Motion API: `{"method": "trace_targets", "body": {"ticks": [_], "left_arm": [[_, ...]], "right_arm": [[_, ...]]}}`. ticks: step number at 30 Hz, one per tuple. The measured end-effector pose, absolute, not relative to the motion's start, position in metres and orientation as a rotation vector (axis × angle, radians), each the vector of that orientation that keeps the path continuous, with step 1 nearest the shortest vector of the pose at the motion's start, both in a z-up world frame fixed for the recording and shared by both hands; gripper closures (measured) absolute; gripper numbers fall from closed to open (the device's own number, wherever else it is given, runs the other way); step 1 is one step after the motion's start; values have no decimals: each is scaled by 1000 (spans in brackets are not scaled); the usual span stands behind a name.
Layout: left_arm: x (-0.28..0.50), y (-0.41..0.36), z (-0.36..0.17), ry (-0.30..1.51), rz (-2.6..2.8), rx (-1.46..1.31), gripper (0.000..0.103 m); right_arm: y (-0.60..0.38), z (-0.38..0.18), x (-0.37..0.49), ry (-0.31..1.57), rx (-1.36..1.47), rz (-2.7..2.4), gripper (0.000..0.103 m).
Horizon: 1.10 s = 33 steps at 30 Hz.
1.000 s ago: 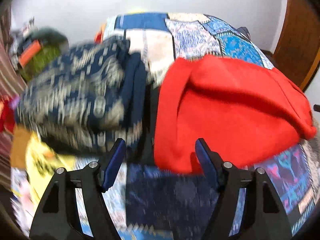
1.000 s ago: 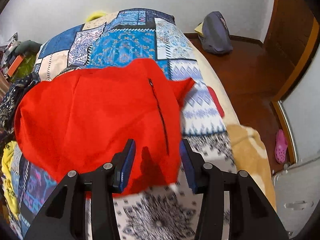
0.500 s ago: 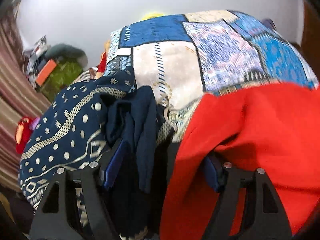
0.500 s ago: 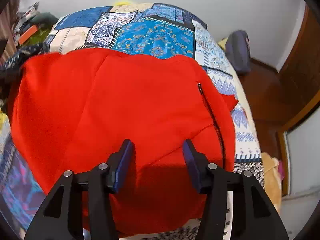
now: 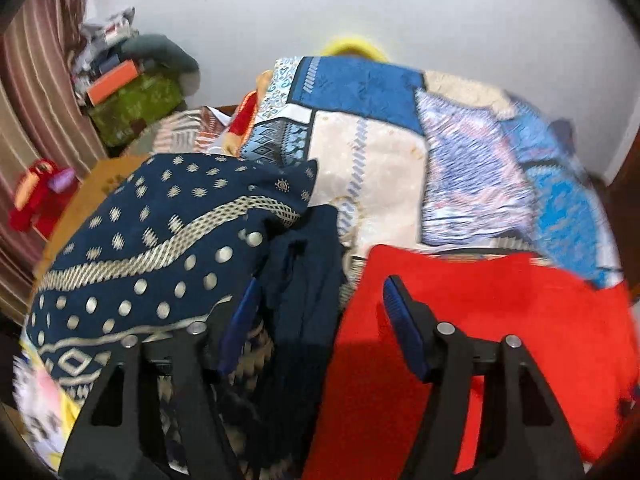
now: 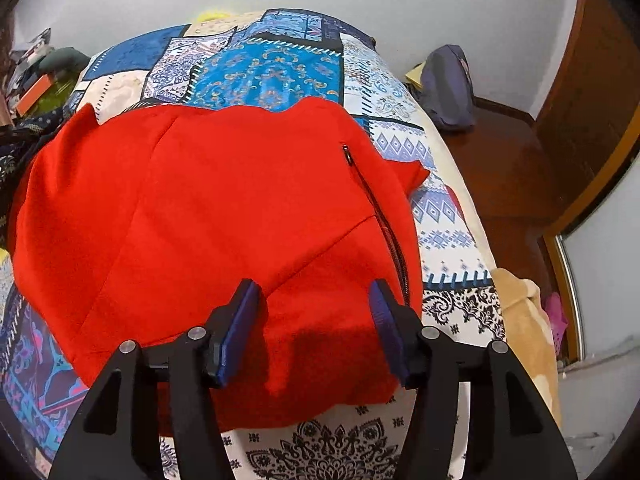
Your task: Fold large clothes
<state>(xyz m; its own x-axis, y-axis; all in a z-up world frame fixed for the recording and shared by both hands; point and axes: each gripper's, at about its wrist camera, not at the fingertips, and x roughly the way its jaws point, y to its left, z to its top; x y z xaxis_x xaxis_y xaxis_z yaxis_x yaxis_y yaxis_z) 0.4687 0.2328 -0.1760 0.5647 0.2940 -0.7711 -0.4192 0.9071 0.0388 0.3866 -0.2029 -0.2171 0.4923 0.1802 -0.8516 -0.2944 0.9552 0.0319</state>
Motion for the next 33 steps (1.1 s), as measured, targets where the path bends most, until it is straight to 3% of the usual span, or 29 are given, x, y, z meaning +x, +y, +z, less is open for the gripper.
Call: {"method": "trace_targets", "body": {"ticks": [5,11,24,28,30,31,33], "left_arm": [[419,212,-163,851,256,-166,32],[364,194,-190,917,157,-178,25],[343,212,-266,1054,100,-580,25],[346,213,-279,1038,75,-707,25],[350,211,-283,1033,77,-718,25],[352,212,-284,1030,79,-723,25],[356,210,-287,1022,85,-747,23]], "right_arm": [[-213,-207,388,1015,-65,294,50],[-238,-197,415,1007,96,298,49],[-209,-222,520,1104,55,319,49],[-218,-250,544,1201,225,305,49],[-222,-254,546,1203,282,318,54],[-223,-253,545,1189,282,332,66],[-222,-250,541,1174,248,330,77]]}}
